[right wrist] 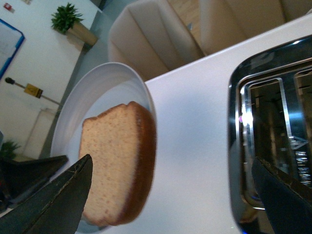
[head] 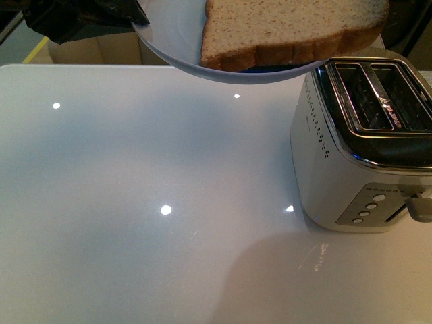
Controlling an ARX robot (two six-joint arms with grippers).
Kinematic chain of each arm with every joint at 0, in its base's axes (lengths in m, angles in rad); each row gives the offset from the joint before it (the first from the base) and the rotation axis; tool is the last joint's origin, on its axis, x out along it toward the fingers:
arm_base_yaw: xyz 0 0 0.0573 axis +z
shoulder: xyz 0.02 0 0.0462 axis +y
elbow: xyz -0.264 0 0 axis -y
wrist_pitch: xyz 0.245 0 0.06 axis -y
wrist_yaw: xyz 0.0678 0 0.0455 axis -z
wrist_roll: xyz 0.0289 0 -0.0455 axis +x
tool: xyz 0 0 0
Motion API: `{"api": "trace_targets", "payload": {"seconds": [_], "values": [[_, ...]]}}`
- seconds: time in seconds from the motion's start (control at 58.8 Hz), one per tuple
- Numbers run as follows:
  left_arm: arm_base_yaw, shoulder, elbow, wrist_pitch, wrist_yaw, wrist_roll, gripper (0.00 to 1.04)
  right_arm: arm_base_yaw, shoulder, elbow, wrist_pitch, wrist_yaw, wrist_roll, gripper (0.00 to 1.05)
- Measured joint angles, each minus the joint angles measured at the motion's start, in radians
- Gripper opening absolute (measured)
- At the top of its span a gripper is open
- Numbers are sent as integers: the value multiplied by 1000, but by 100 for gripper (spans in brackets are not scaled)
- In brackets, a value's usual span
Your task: Left arm holds plate, right arm toasts bread
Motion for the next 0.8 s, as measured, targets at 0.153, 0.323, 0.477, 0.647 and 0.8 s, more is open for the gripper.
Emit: {"api": "trace_targets", "payload": {"seconds": [0.153, 0.323, 0.477, 0.647, 0.8], "values": [[0, 0, 0, 0, 0, 0, 3, 74, 77, 24, 53, 14, 77, 96], [0, 0, 0, 0, 0, 0, 3, 107, 153, 55, 89, 49, 124, 96], [0, 0, 0, 0, 0, 0, 3, 123, 182, 65, 89, 69, 133, 93], [0, 0, 0, 0, 0, 0, 3, 128, 183, 72, 79, 80, 143, 63], [0, 0, 0, 0, -1, 0, 3, 128, 171, 72, 64, 86, 151, 33]]}}
